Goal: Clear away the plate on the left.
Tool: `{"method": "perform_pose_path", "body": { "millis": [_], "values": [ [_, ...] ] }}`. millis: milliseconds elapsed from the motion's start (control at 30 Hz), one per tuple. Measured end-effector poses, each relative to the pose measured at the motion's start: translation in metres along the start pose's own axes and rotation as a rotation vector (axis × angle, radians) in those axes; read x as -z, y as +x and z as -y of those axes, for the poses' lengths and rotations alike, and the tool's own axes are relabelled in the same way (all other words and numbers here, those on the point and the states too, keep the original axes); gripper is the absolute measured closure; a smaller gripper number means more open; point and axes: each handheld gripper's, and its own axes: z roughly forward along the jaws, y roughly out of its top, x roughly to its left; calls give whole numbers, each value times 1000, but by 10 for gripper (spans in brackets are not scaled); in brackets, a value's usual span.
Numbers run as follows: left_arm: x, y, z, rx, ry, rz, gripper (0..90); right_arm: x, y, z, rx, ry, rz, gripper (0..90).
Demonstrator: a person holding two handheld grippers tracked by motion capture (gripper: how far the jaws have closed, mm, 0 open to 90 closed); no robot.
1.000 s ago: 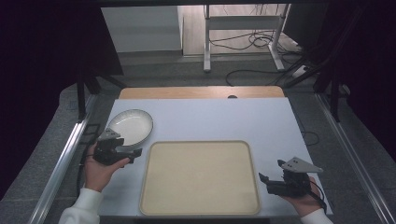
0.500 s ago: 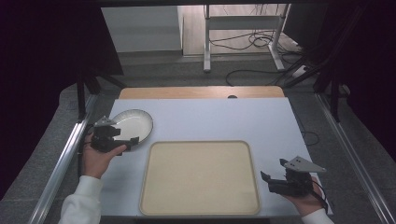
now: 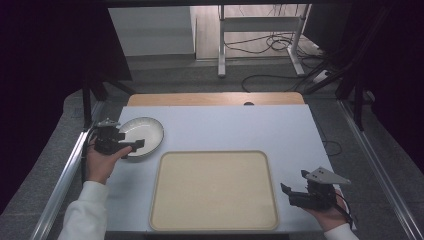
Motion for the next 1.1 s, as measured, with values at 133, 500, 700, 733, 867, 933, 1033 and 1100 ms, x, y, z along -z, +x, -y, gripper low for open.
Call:
{"method": "perform_pose_path", "body": {
  "millis": [133, 500, 700, 733, 867, 933, 1033, 1100],
  "values": [
    [-3, 9, -3, 8, 16, -20, 119, 0, 2, -1, 12, -1, -1, 166],
    [-13, 49, -8, 72, 66, -74, 158, -2, 3, 0, 16, 5, -12, 166],
    [-17, 60, -10, 92, 86, -86, 167, -2, 4, -1, 12, 2, -6, 167],
    [-18, 63, -10, 101, 86, -78, 169, -2, 3, -1, 12, 4, -5, 167],
    [-21, 69, -9, 121, 96, -73, 189, -2, 3, 0, 11, 6, -9, 167],
    [-25, 76, -7, 144, 99, -85, 197, -2, 3, 0, 12, 5, -7, 168],
    [-28, 82, -5, 159, 102, -89, 203, -3, 3, 0, 11, 6, -6, 168],
    [-29, 88, -2, 182, 97, -81, 221, -3, 3, 0, 11, 7, -6, 168]
  ]
}}
